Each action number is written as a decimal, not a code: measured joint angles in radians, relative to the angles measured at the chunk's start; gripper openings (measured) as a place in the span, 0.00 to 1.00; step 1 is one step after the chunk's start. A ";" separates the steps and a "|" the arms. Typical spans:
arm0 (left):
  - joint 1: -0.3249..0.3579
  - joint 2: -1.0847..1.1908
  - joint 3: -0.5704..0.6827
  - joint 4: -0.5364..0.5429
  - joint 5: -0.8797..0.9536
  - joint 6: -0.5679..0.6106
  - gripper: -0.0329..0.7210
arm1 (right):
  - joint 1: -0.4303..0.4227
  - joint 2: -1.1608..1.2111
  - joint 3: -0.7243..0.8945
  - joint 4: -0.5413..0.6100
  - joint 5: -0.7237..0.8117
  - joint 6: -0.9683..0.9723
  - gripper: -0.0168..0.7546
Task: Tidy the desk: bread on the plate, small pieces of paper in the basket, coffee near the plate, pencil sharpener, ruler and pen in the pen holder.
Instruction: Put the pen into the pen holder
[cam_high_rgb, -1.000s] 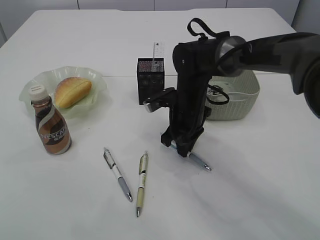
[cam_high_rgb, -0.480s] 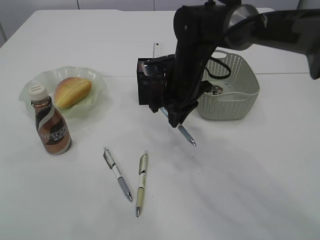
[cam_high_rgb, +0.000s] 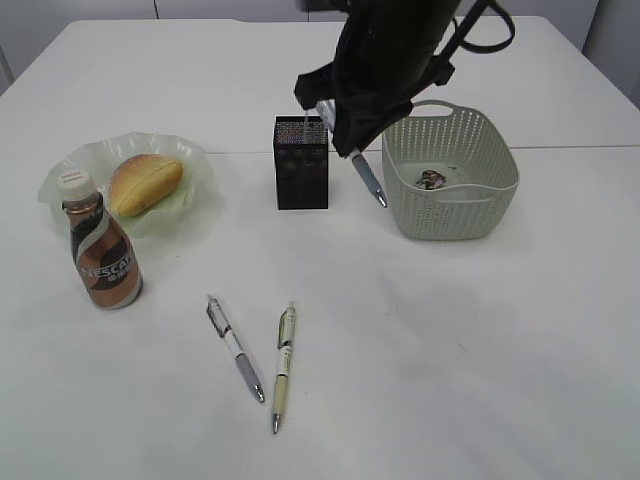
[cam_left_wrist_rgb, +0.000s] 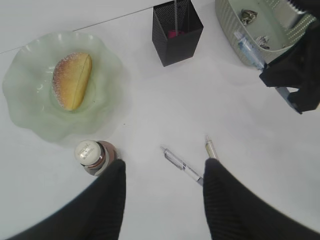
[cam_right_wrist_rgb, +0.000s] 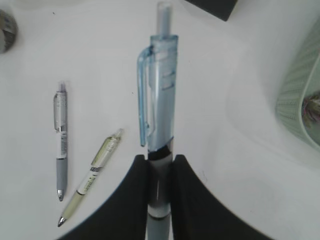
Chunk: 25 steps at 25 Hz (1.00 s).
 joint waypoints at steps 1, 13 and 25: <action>0.000 0.000 0.000 -0.001 0.000 0.000 0.53 | 0.000 -0.020 0.000 0.005 0.000 0.000 0.10; 0.000 0.000 0.000 -0.034 0.000 0.000 0.53 | 0.000 -0.150 0.028 0.008 0.017 0.002 0.10; 0.000 0.000 0.000 -0.044 0.000 0.000 0.53 | 0.000 -0.350 0.419 -0.049 -0.407 0.002 0.10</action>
